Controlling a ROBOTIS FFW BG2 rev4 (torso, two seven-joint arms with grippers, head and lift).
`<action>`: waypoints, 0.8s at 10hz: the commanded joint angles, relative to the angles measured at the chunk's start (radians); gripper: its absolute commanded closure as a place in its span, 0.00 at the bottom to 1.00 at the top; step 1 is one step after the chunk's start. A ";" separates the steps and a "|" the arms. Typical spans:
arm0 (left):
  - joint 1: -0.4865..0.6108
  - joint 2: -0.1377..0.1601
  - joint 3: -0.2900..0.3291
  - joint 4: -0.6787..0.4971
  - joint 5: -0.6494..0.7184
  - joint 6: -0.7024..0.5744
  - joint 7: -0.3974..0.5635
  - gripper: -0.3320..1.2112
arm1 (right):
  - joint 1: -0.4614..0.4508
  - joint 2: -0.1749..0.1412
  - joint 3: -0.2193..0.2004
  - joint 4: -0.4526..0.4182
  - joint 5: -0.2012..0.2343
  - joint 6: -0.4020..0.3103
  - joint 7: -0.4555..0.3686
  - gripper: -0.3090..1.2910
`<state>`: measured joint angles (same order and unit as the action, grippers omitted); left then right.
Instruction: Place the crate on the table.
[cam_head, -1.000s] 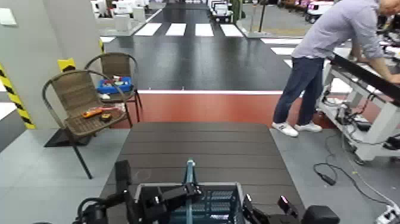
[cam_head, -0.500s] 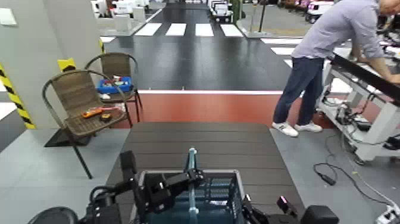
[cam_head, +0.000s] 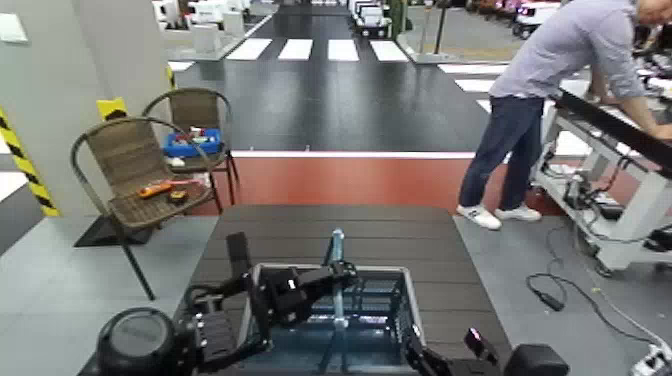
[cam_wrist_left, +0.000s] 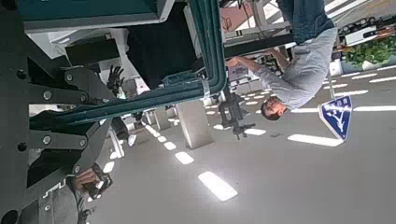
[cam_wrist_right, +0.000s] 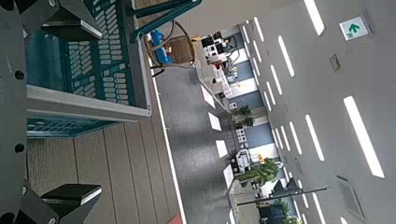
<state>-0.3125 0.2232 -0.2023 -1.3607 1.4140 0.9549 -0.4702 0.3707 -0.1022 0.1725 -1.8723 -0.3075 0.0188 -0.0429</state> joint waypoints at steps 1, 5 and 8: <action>-0.100 -0.010 -0.069 0.117 -0.009 -0.035 -0.027 0.90 | -0.004 -0.002 0.007 0.004 -0.005 -0.007 0.000 0.29; -0.200 -0.025 -0.123 0.249 -0.023 -0.090 -0.034 0.90 | -0.009 -0.004 0.013 0.005 -0.012 -0.010 0.005 0.29; -0.246 -0.030 -0.158 0.335 -0.035 -0.110 -0.059 0.90 | -0.012 -0.005 0.016 0.007 -0.015 -0.014 0.008 0.29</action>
<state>-0.5509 0.1950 -0.3557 -1.0420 1.3826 0.8474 -0.5283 0.3592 -0.1075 0.1882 -1.8661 -0.3212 0.0053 -0.0353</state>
